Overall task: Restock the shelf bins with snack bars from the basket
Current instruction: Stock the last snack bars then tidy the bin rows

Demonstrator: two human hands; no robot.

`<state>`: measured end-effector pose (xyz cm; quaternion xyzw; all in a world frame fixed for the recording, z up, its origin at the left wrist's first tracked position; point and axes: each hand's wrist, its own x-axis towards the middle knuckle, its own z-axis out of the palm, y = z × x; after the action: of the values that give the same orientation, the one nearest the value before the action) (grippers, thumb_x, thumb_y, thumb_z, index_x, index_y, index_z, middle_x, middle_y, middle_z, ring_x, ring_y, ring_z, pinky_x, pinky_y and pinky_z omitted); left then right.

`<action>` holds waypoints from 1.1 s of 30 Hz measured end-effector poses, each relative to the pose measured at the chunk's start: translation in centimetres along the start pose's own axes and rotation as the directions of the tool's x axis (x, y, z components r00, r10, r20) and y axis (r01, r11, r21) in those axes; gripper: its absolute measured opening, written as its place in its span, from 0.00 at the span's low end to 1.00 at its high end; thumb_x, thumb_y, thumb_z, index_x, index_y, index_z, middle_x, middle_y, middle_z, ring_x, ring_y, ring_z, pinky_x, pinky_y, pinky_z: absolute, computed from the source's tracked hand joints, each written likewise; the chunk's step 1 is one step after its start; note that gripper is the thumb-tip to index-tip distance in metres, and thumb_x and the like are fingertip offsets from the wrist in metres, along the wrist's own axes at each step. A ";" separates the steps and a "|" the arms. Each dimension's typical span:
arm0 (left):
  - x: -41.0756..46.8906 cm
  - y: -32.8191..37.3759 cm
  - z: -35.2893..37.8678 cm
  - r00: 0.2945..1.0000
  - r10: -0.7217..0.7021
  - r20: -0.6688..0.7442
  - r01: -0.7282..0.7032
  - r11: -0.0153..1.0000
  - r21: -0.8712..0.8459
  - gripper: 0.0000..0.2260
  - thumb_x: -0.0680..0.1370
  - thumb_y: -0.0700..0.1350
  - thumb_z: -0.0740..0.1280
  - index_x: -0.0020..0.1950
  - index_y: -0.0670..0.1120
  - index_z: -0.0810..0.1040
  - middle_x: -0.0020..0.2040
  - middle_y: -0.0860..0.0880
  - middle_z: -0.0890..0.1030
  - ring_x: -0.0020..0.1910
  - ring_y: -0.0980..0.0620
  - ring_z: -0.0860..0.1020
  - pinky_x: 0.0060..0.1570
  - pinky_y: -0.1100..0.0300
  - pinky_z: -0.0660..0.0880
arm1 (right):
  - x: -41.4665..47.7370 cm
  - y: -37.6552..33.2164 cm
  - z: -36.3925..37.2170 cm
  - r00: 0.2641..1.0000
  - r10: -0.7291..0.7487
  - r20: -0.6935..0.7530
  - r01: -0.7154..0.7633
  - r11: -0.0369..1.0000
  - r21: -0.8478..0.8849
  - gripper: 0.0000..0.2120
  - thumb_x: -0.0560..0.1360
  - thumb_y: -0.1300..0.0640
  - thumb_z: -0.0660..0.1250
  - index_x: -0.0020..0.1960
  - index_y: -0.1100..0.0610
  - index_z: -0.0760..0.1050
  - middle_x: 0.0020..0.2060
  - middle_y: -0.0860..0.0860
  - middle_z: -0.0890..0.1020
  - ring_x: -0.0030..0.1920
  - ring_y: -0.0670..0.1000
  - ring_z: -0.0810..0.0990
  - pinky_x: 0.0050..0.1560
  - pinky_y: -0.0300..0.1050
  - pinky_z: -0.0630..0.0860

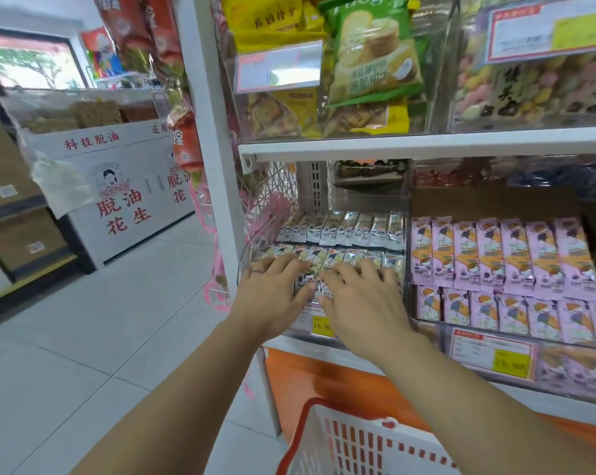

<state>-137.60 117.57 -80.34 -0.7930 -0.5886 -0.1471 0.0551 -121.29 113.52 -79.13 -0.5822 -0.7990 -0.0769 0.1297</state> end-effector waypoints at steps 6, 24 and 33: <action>-0.3 1.3 -1.1 0.994 -0.050 0.100 0.043 0.997 0.062 0.23 0.81 0.60 0.46 0.76 0.57 0.57 0.77 0.54 0.56 0.76 0.47 0.53 0.73 0.46 0.51 | -0.5 0.4 -0.1 0.996 -0.047 0.074 0.045 0.998 0.036 0.27 0.82 0.44 0.46 0.78 0.51 0.46 0.77 0.48 0.51 0.76 0.53 0.47 0.74 0.56 0.42; -21.5 0.8 12.4 0.977 -0.158 0.146 0.198 0.923 -0.330 0.13 0.78 0.40 0.63 0.62 0.45 0.78 0.64 0.49 0.75 0.61 0.46 0.75 0.59 0.53 0.73 | -17.7 4.2 13.4 0.801 -0.099 0.590 -0.265 0.826 0.498 0.09 0.78 0.56 0.64 0.57 0.51 0.79 0.53 0.46 0.80 0.52 0.45 0.79 0.58 0.41 0.75; -23.8 1.0 15.6 0.952 -0.275 0.134 0.300 0.754 -0.584 0.15 0.79 0.38 0.61 0.64 0.45 0.77 0.62 0.54 0.75 0.58 0.65 0.71 0.59 0.79 0.61 | -21.6 -1.5 22.5 0.451 -0.383 0.806 -0.237 0.819 0.522 0.17 0.79 0.57 0.62 0.67 0.53 0.72 0.66 0.49 0.73 0.62 0.49 0.74 0.58 0.36 0.68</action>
<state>-140.32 99.57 -102.22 -0.6724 -0.6275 -0.3161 -0.2328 -119.10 99.53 -106.96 -0.4298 -0.7549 0.4739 -0.1443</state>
